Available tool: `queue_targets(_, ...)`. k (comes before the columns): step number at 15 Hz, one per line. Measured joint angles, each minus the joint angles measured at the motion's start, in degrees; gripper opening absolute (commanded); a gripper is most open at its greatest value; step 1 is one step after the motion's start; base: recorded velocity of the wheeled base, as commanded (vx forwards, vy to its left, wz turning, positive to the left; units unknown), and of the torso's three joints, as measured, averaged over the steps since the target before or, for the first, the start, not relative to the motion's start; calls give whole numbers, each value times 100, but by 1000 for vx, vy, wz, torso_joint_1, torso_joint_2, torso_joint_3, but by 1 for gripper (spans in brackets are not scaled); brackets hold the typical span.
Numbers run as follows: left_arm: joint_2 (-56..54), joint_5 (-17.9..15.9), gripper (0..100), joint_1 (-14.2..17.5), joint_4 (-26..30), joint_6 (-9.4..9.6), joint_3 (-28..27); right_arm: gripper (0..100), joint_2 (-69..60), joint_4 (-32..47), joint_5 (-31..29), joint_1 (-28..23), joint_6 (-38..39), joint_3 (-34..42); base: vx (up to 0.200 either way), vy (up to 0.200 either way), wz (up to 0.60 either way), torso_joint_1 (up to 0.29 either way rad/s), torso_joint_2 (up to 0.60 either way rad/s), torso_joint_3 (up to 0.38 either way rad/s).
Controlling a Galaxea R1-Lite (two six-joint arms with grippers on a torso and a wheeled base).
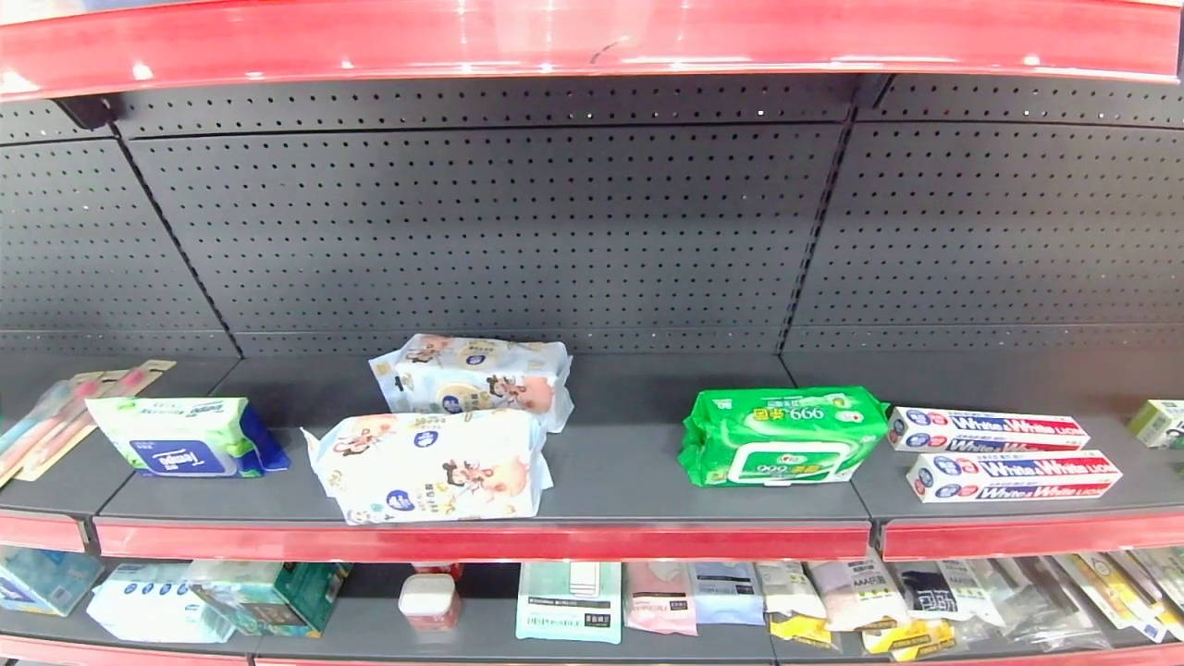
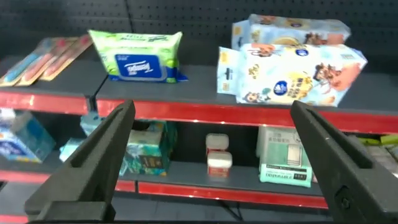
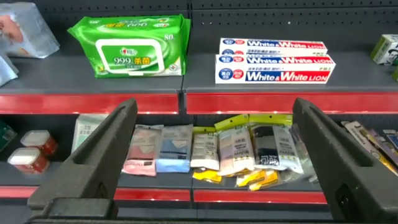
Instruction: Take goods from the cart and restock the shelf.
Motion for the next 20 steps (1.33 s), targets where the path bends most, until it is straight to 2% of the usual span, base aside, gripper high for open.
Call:
queue_targets(3,684,208,100,0,-297,-311,-273,100,0,2,0,0,0,0,0,0,0,0,0,0)
queue_targets(6,1504,358,100,13,-788,-339,-435,100,0,2,0,-2,0,0,0,0,0,0,0,0)
queue_targets(9,3134,594,100,71,-1292,-322,-652,100,2,0,0,0,0,0,0,0,0,0,0,0)
queue_targets(12,4859,844,100,229,-1547,-289,-1117,100,2,2,0,0,0,-2,0,0,0,0,0,0)
queue_targets(13,5353,874,100,277,-1610,-222,-1312,100,0,2,-2,0,0,-2,0,0,0,0,0,0)
queue_targets(16,6307,829,100,338,-1874,34,-1568,100,0,2,-2,0,0,-2,0,0,0,0,0,0)
queue_targets(20,6940,811,100,345,-1920,88,-1570,100,0,2,-2,0,0,-2,0,0,0,0,0,0)
